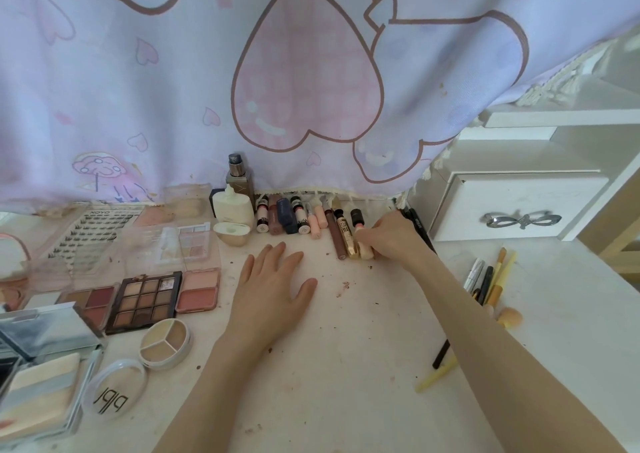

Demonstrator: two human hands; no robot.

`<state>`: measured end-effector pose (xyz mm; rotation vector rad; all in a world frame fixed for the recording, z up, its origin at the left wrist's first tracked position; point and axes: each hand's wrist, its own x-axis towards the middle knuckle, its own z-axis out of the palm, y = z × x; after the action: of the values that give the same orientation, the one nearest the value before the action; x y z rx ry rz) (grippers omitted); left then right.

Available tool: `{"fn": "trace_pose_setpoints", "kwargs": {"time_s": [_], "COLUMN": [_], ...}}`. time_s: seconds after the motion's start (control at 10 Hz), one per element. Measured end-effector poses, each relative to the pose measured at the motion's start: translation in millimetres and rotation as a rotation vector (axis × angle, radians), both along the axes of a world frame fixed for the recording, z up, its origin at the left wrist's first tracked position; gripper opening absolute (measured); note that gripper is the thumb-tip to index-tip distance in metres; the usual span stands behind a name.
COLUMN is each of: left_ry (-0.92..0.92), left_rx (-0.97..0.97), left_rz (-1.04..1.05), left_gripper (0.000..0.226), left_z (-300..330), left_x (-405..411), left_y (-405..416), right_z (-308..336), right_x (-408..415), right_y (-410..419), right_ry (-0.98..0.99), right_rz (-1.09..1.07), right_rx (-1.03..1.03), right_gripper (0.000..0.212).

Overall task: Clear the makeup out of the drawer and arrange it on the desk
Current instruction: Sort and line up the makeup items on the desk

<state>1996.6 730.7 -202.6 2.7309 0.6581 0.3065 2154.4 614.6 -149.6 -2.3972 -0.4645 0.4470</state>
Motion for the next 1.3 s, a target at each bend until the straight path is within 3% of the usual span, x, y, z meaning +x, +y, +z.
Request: {"fn": "trace_pose_setpoints", "kwargs": {"time_s": [0.2,0.3,0.5,0.7,1.1,1.3], "left_ry": [0.011,0.014,0.039,0.048,0.033,0.036], "left_rx": [0.005,0.002,0.012,0.013,0.011,0.01], "left_rz": [-0.003,-0.005,-0.011,-0.014,-0.013,-0.015], "left_gripper": [0.055,0.055,0.055,0.055,0.054,0.053], "left_z": [1,1,2,2,1,1], "left_x": [-1,-1,-1,-1,-1,-2], "left_y": [-1,0,0,-1,0,0], "right_z": [-8,-12,-8,-13,-11,-12], "right_x": [6,1,0,-11,-16,-17], "right_y": [14,7,-22,-60,-59,-59], "right_ry": [-0.074,-0.108,-0.269,-0.381,-0.374,-0.385], "right_rz": [-0.034,0.026,-0.031,-0.134,-0.123,-0.14], "right_rx": [0.063,0.057,0.039,-0.237,-0.319,-0.353], "right_gripper": [0.044,0.03,0.025,0.023,0.033,0.028]}}
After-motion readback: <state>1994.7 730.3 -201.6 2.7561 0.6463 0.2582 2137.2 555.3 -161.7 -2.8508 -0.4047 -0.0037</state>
